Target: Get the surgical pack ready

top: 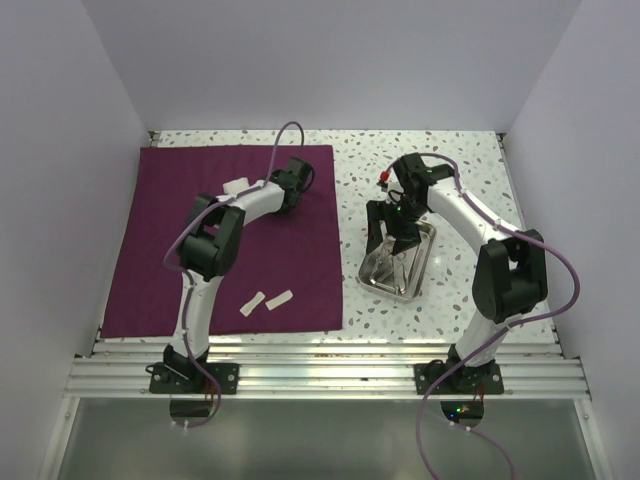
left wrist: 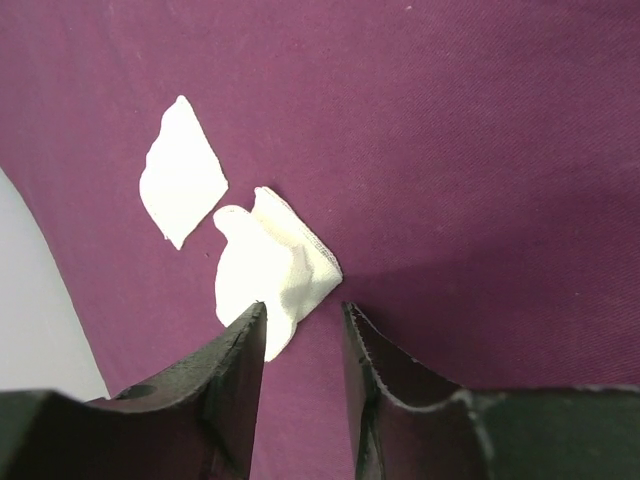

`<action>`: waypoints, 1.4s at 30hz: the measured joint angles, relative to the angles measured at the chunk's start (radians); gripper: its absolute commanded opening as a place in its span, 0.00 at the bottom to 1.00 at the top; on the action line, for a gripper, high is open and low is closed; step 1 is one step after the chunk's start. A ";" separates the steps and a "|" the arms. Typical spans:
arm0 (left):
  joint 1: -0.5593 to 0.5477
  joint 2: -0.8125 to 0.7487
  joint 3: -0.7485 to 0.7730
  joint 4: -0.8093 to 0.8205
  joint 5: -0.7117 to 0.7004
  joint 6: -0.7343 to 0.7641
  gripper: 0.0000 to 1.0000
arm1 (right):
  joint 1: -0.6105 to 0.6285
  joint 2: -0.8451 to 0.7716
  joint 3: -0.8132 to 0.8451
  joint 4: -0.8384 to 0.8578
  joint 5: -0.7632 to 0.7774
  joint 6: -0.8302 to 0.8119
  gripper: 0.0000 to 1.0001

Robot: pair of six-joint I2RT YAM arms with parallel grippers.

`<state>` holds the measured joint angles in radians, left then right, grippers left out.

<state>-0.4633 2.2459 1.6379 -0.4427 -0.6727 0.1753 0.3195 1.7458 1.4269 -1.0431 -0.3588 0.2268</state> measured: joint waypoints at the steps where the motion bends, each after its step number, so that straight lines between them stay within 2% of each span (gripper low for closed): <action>1: 0.000 0.000 0.000 0.000 0.000 0.000 0.40 | 0.000 0.000 0.000 0.000 0.000 0.000 0.77; 13: 0.003 0.006 0.007 0.000 -0.007 -0.001 0.40 | 0.000 0.000 -0.002 0.000 0.000 0.000 0.77; 22: 0.037 0.011 0.019 0.005 0.023 -0.013 0.35 | 0.000 0.000 -0.003 0.000 0.000 0.000 0.77; 28: 0.047 0.012 0.022 0.006 0.047 -0.025 0.26 | 0.000 0.000 -0.003 0.000 0.000 0.000 0.77; 33: 0.057 0.013 0.024 0.006 0.076 -0.027 0.08 | 0.000 0.000 -0.003 0.000 0.000 0.000 0.77; 34: 0.059 0.014 0.025 0.005 0.081 -0.028 0.01 | 0.000 0.000 -0.003 0.000 0.000 0.000 0.77; 42: 0.064 0.015 0.045 -0.021 0.086 -0.031 0.00 | 0.000 0.000 -0.010 0.001 -0.003 0.002 0.77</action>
<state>-0.3992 2.2608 1.6833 -0.4633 -0.5865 0.1448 0.3195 1.7454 1.4174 -1.0420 -0.3622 0.2287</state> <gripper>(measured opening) 0.012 0.768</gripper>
